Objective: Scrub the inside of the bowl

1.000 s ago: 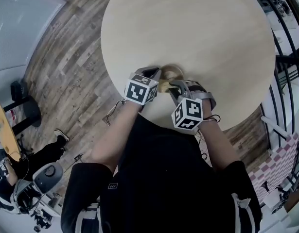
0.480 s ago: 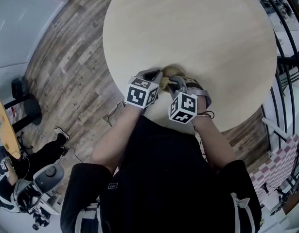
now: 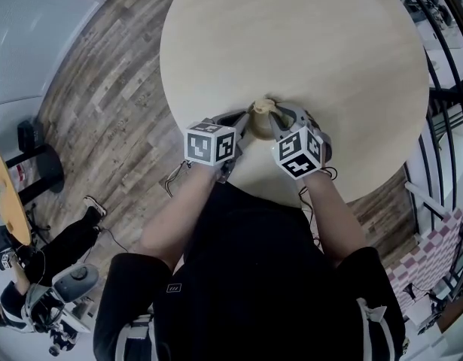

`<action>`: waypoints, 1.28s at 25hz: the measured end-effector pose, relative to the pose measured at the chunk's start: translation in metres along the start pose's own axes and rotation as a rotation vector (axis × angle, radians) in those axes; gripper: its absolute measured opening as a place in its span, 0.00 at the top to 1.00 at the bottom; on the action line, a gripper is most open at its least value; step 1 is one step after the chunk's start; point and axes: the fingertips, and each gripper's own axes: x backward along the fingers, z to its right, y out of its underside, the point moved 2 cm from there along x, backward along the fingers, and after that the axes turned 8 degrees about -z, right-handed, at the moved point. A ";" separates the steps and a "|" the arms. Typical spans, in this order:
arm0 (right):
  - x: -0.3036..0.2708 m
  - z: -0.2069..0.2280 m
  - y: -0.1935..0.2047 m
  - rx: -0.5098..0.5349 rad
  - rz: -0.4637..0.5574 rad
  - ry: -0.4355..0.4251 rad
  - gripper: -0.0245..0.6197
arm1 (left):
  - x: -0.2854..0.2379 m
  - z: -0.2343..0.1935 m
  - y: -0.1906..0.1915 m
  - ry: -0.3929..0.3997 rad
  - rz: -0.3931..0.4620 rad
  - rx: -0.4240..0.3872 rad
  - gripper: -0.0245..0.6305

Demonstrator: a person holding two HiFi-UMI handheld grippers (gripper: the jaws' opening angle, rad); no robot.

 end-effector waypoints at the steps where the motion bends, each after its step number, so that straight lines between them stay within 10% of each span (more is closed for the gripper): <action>1: 0.007 0.004 -0.002 -0.013 0.012 -0.001 0.85 | 0.000 0.001 -0.002 -0.001 0.011 0.012 0.93; 9: 0.038 -0.020 0.002 0.049 -0.024 -0.098 0.85 | -0.003 0.002 -0.006 -0.089 0.070 0.023 0.94; 17: -0.002 -0.054 0.023 0.371 -0.192 -0.105 0.85 | -0.010 0.012 0.002 -0.105 0.060 -0.033 0.94; 32: 0.000 0.020 0.000 -0.179 -0.004 -0.070 0.85 | -0.008 0.015 0.013 -0.052 0.091 0.038 0.91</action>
